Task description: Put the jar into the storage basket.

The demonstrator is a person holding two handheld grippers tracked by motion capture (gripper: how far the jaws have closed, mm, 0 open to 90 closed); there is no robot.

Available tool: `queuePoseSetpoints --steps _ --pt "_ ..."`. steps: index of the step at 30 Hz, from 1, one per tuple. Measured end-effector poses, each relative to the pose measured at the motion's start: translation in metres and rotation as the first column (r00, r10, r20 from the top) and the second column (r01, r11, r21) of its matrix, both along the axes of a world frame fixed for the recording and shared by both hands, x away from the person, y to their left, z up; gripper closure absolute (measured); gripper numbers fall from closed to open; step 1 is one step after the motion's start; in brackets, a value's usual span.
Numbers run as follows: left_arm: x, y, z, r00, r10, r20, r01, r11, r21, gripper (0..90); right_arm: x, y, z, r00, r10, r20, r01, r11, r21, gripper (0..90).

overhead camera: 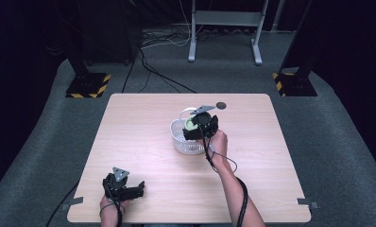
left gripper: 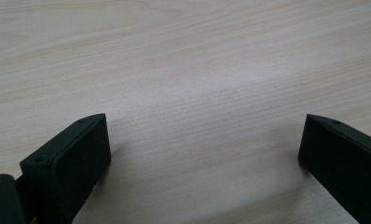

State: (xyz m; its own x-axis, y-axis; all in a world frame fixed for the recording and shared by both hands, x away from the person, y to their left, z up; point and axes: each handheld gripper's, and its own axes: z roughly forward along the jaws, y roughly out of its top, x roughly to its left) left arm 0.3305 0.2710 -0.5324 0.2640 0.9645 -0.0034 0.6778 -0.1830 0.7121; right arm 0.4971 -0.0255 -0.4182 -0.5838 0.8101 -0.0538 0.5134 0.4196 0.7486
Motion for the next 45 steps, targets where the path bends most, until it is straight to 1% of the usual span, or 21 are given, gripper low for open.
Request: queuePoseSetpoints --steps 12,21,33,45 --pt "0.0 0.0 0.0 1.0 0.001 0.0 -0.001 1.0 -0.001 1.9 0.005 0.005 -0.014 0.9997 -0.015 -0.019 0.015 1.0 -0.017 10.6" --pt "0.0 0.0 0.0 1.0 0.001 0.001 -0.001 1.0 -0.001 1.9 0.009 0.008 -0.024 0.9988 -0.032 -0.037 0.032 0.999 -0.022 10.6" --pt "0.0 0.0 0.0 1.0 0.002 0.001 -0.002 1.0 -0.002 1.9 0.012 0.011 -0.033 0.9977 -0.041 -0.054 0.04 0.999 -0.027 10.5" --pt "0.0 0.0 0.0 1.0 0.002 0.001 -0.002 1.0 -0.002 1.9 0.014 0.014 -0.038 0.9969 -0.044 -0.066 0.042 0.999 -0.032 10.5"
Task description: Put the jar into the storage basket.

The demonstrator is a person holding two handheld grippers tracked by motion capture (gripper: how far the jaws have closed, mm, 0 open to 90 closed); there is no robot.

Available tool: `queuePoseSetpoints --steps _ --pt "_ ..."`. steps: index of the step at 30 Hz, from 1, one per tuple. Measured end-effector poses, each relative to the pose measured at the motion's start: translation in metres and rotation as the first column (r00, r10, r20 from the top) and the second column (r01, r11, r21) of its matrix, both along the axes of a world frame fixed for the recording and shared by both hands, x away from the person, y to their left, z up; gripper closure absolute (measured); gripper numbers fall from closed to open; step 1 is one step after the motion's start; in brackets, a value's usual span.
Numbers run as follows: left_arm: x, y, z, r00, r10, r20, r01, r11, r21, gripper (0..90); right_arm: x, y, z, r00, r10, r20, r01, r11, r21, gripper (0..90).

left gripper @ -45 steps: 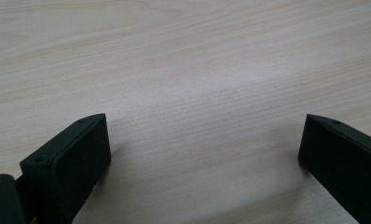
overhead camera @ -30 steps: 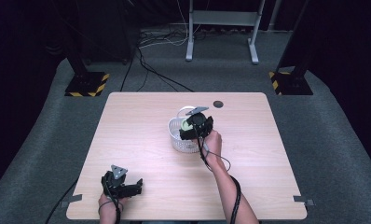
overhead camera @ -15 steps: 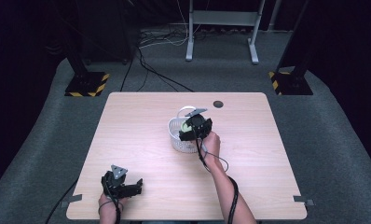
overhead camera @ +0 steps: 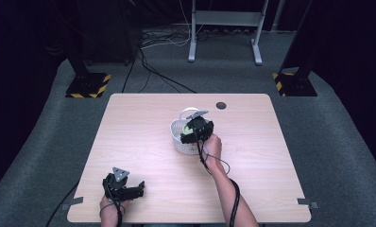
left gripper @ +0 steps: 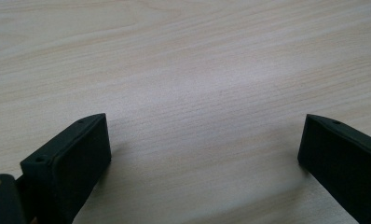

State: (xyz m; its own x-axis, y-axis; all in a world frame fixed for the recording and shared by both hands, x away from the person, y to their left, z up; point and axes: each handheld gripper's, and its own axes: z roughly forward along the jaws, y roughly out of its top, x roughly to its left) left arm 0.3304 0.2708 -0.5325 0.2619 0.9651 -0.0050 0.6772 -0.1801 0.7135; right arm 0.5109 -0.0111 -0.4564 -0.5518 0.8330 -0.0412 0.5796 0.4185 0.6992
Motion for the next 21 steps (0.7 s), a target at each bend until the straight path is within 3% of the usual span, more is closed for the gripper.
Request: queuePoseSetpoints --steps 21 --pt "0.0 0.0 0.0 1.0 0.0 0.0 0.0 1.0 0.0 1.9 0.0032 0.0003 -0.0006 0.9989 0.009 -0.047 -0.008 1.0 0.01 10.3"
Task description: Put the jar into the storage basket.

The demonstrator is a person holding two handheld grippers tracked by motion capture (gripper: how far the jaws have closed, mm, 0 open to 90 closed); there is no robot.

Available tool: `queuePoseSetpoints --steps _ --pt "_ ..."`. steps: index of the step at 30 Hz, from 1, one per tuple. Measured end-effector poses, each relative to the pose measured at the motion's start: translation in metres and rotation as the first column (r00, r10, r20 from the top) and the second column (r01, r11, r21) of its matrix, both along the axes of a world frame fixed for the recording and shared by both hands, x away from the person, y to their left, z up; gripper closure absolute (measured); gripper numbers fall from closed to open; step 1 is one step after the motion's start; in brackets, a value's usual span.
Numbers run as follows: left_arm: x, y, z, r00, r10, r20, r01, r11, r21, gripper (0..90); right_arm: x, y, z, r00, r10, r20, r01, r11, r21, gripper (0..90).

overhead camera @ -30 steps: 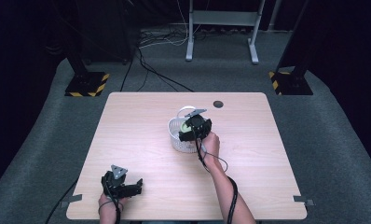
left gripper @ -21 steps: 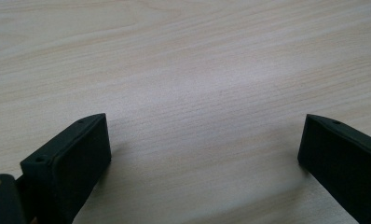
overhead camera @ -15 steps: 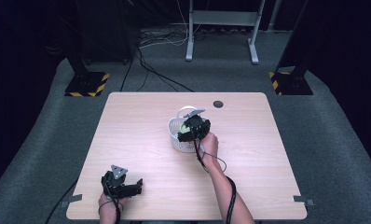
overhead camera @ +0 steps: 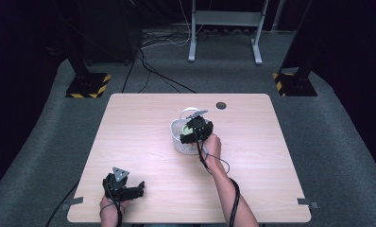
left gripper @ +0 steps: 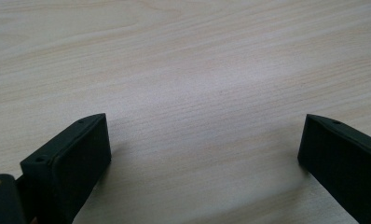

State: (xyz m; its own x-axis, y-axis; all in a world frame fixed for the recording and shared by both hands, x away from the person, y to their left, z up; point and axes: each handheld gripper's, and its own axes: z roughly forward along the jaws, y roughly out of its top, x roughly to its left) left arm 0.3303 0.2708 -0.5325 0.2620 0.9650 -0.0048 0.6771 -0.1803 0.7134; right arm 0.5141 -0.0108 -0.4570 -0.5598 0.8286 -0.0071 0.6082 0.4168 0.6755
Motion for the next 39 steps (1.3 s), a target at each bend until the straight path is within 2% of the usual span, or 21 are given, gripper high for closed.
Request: queuePoseSetpoints --steps 13,25,31,33,39 --pt "0.0 0.0 0.0 1.0 0.0 0.0 0.0 1.0 0.0 1.9 0.006 0.0 0.001 0.9978 0.013 -0.065 -0.014 1.0 -0.013 10.2" --pt "0.0 0.0 0.0 1.0 0.0 0.0 0.0 1.0 -0.001 2.0 0.011 0.0 0.0 0.9901 0.027 -0.138 -0.03 0.999 -0.018 10.2" --pt "0.0 0.0 0.0 1.0 -0.001 0.001 0.001 1.0 -0.001 2.1 0.011 0.0 0.0 0.9878 0.027 -0.153 -0.03 0.999 -0.018 9.9" --pt "0.0 0.0 0.0 1.0 -0.001 0.001 0.001 1.0 -0.001 2.2 0.01 -0.001 0.002 0.9903 0.022 -0.137 -0.024 1.0 -0.016 7.7" --pt "0.0 0.0 0.0 1.0 -0.002 0.001 0.002 1.0 0.0 2.2 0.008 -0.004 0.008 0.9906 0.028 -0.134 -0.03 0.999 -0.012 7.6"
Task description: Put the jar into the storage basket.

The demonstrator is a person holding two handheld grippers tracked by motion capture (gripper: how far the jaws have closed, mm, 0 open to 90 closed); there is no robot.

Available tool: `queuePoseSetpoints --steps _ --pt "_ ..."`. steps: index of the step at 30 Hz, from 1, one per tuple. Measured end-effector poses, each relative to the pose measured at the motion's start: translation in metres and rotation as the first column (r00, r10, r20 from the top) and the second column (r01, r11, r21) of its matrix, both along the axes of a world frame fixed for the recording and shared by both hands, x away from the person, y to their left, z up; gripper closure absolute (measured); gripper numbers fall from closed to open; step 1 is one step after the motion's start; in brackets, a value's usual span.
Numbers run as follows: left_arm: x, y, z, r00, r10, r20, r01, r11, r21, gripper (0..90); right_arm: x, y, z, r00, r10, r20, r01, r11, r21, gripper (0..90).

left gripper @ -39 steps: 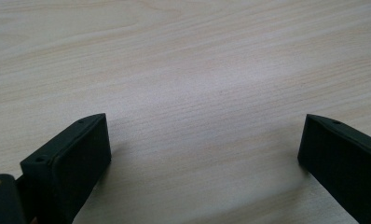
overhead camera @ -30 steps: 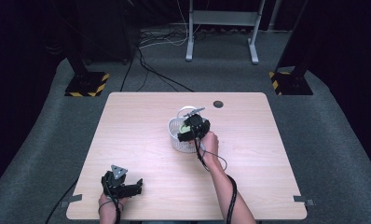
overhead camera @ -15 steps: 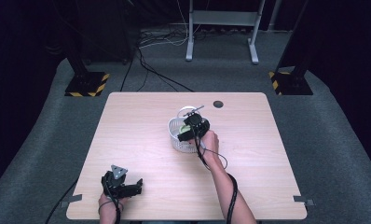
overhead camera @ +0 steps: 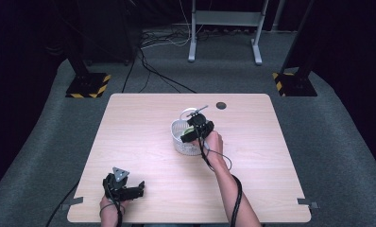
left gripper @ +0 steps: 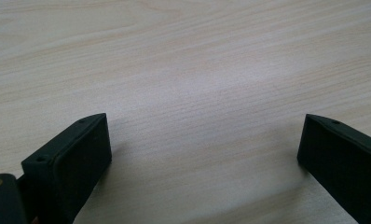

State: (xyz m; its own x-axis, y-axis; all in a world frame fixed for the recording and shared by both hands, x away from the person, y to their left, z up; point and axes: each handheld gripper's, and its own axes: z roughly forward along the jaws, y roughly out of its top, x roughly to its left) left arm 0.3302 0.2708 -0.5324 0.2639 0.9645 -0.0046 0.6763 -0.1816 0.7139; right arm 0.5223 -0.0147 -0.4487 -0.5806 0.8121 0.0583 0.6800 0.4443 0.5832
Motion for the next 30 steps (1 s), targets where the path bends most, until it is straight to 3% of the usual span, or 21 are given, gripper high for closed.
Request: queuePoseSetpoints --steps 15,23,30 --pt "0.0 0.0 0.0 1.0 -0.001 -0.001 0.001 1.0 0.001 2.2 -0.018 -0.02 0.019 0.9982 -0.013 0.059 0.012 1.0 0.026 4.3" --pt "0.0 0.0 0.0 1.0 -0.001 -0.001 0.001 1.0 0.001 2.2 -0.044 -0.034 0.032 0.9929 -0.001 0.119 -0.003 1.0 0.029 2.9" --pt "0.0 0.0 0.0 1.0 -0.001 -0.001 0.001 1.0 0.001 2.2 -0.075 -0.059 0.034 0.9859 -0.013 0.167 0.006 0.999 0.043 2.7"
